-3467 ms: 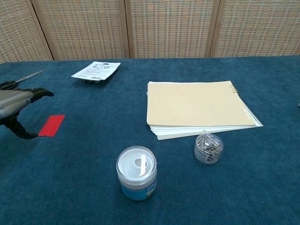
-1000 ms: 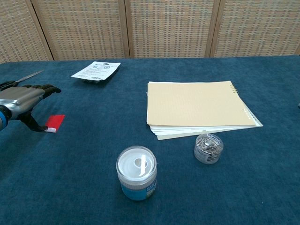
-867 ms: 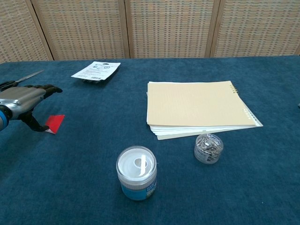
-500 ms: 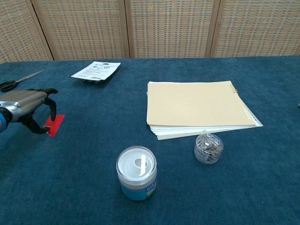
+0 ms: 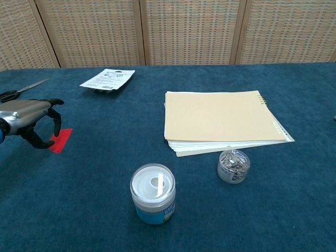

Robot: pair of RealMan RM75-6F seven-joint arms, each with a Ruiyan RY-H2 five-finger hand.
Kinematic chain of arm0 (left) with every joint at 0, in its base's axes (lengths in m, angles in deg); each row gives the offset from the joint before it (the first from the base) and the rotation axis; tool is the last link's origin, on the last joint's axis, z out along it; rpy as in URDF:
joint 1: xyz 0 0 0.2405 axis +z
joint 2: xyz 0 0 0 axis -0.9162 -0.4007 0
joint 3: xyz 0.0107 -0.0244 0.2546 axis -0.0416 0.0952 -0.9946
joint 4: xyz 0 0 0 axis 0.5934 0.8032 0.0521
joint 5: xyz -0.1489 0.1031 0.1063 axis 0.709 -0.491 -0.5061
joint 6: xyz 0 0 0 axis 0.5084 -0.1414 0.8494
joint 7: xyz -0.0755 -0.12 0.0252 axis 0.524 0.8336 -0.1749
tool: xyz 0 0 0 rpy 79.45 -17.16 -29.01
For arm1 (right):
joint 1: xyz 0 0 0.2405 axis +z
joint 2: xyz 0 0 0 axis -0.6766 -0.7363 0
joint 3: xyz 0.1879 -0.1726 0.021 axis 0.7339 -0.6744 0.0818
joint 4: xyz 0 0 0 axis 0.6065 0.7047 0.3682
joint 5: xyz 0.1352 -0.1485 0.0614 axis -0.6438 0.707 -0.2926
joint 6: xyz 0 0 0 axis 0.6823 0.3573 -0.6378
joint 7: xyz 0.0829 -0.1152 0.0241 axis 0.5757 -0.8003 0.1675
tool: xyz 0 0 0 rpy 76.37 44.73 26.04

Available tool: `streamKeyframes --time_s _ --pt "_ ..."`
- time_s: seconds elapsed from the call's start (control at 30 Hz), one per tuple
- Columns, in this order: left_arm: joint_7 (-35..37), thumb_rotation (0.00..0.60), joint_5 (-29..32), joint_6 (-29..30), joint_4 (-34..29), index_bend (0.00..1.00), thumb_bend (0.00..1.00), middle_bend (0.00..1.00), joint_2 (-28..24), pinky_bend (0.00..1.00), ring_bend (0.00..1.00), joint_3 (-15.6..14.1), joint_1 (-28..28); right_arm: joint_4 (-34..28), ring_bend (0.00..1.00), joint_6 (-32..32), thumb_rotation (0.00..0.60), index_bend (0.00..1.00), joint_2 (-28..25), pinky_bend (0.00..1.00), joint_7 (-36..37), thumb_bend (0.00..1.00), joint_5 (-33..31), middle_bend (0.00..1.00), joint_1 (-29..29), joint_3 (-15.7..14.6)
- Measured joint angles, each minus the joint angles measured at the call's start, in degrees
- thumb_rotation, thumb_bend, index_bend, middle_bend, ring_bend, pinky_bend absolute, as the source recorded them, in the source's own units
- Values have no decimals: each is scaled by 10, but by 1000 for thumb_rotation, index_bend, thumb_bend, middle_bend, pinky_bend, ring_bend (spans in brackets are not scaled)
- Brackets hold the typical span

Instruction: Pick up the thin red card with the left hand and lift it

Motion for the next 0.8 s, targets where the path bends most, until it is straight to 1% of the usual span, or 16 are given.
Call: streamKeyframes --time_s 0.37,0.63,0.8 --pt "1 600 4 1 -4 521 364 0 -3 0 0 -4 -2 1 0 0 600 0 0 0 1 53 -1 0 0 0" --pt "16 600 -7 17 -33 521 321 0 -18 0 0 -7 7 -1 0 0 600 0 -1 0 1 53 -1 0 0 0" --pt "24 600 -9 22 -70 521 316 0 -42 0 0 -10 15 0 0 0 600 0 0 0 -1 53 -1 0 0 0"
